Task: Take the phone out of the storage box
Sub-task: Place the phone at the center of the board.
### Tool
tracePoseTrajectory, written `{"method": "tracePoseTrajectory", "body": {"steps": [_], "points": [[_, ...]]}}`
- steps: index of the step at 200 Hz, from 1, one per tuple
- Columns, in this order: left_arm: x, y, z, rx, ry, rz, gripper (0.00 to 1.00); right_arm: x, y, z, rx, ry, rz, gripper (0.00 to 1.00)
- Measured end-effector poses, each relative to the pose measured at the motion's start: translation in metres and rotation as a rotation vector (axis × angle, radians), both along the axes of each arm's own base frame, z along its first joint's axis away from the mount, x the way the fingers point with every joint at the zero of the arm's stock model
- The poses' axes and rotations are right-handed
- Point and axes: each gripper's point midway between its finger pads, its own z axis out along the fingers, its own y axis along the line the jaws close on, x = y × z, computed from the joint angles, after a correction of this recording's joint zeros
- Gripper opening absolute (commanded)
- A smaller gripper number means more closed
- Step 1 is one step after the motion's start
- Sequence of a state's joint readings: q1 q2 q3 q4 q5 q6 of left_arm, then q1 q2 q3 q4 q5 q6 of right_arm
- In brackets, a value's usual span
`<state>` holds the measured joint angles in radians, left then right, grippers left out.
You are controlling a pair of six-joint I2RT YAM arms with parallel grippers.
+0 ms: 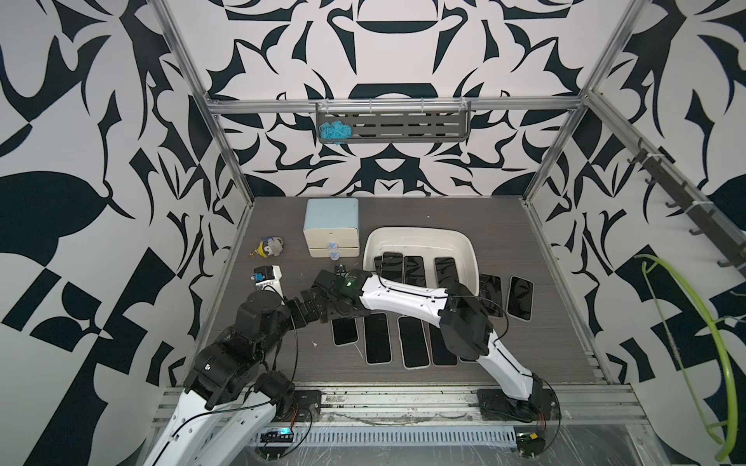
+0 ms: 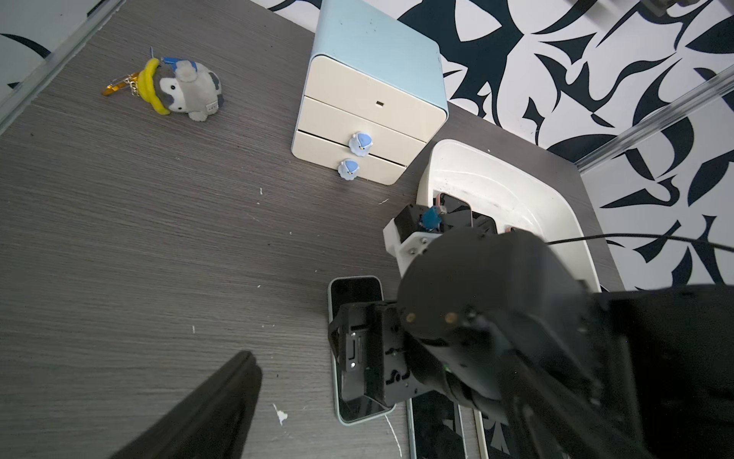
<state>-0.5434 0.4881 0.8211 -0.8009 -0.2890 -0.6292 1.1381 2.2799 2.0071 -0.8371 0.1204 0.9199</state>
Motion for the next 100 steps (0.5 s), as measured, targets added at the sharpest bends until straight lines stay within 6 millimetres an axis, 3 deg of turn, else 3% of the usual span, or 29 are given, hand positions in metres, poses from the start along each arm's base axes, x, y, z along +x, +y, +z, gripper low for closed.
{"method": "tracePoseTrajectory", "body": {"steps": [36, 63, 80, 100], "points": [[0.010, -0.004, 0.013, 0.006, -0.035, -0.002, 1.00, 0.020, -0.011, 0.067, 0.076, -0.112, -0.003, 0.99], [0.025, -0.019, 0.013, 0.020, -0.010, -0.036, 1.00, 0.038, -0.040, 0.121, 0.137, -0.183, -0.044, 0.99], [0.035, -0.032, 0.010, 0.013, 0.005, -0.073, 1.00, 0.063, -0.085, 0.135, 0.123, -0.205, -0.113, 0.99], [0.043, -0.049, 0.005, -0.003, 0.029, -0.127, 1.00, 0.099, -0.160, 0.125, 0.042, -0.198, -0.233, 0.99]]}}
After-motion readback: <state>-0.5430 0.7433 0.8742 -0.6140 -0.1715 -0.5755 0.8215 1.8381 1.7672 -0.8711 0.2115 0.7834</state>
